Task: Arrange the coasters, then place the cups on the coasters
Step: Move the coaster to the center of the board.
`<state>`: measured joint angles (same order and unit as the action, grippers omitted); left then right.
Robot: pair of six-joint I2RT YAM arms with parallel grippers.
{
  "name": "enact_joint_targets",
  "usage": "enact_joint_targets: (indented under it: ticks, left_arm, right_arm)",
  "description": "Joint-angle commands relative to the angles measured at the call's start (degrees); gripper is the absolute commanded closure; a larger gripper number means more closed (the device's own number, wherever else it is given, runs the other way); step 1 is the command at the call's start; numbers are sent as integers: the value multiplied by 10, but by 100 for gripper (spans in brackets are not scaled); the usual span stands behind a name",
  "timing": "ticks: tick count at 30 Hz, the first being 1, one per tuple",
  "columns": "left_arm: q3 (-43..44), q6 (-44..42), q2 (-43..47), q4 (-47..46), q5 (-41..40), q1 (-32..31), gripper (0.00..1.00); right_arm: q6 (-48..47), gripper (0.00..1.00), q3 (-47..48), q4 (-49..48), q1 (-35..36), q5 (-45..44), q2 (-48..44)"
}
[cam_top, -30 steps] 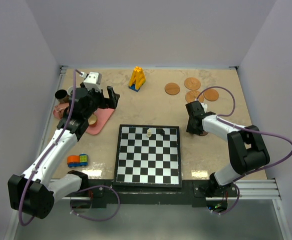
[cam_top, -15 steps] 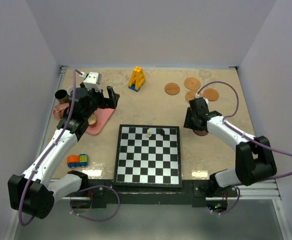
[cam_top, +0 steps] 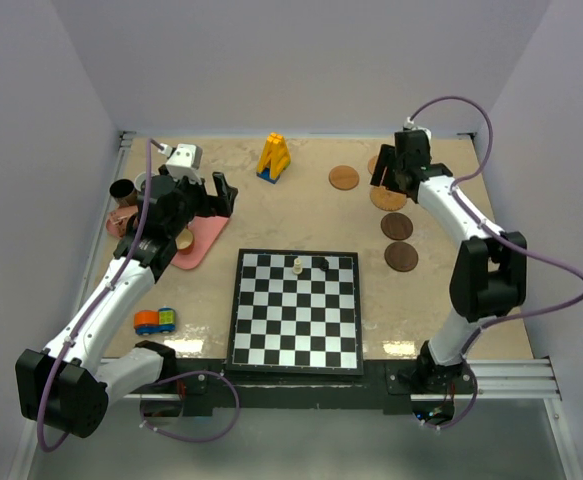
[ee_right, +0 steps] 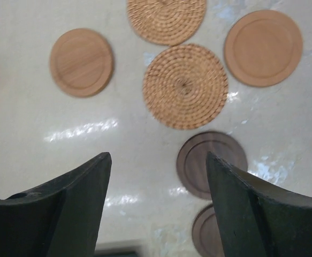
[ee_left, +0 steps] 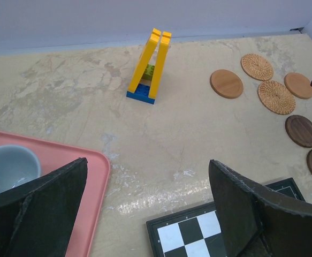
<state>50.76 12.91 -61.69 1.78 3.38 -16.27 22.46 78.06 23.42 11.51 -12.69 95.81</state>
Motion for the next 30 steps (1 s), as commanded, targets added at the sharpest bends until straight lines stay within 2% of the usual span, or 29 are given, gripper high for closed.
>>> enact_joint_targets:
  ticks: [1, 7, 10, 13, 15, 20, 25, 30]
  left_arm:
    - [2, -5, 3, -21, -15, -3, 0]
    - [5, 2, -4, -21, 3, -4, 0]
    - [4, 5, -9, -23, 12, -4, 0]
    - [6, 5, -10, -21, 12, -3, 0]
    - [6, 4, -10, -20, 9, -4, 0]
    - [5, 2, -14, -20, 2, -4, 0]
    - [5, 1, -20, -19, 3, -4, 0]
    - [6, 0, -23, -20, 1, -3, 0]
  right_arm:
    - [-28, 22, 57, 20, -34, -37, 57]
    - [-29, 16, -26, -26, -70, -34, 42]
    - [-38, 16, -21, -50, -106, -7, 57]
    - [-69, 14, 20, -61, -110, -34, 103]
    - [-79, 9, 62, -52, -113, -56, 146]
    - [-113, 1, 157, -30, -138, -28, 241]
    - [-128, 1, 202, -17, -155, -8, 287]
    - [-132, 1, 211, -16, -175, 9, 292]
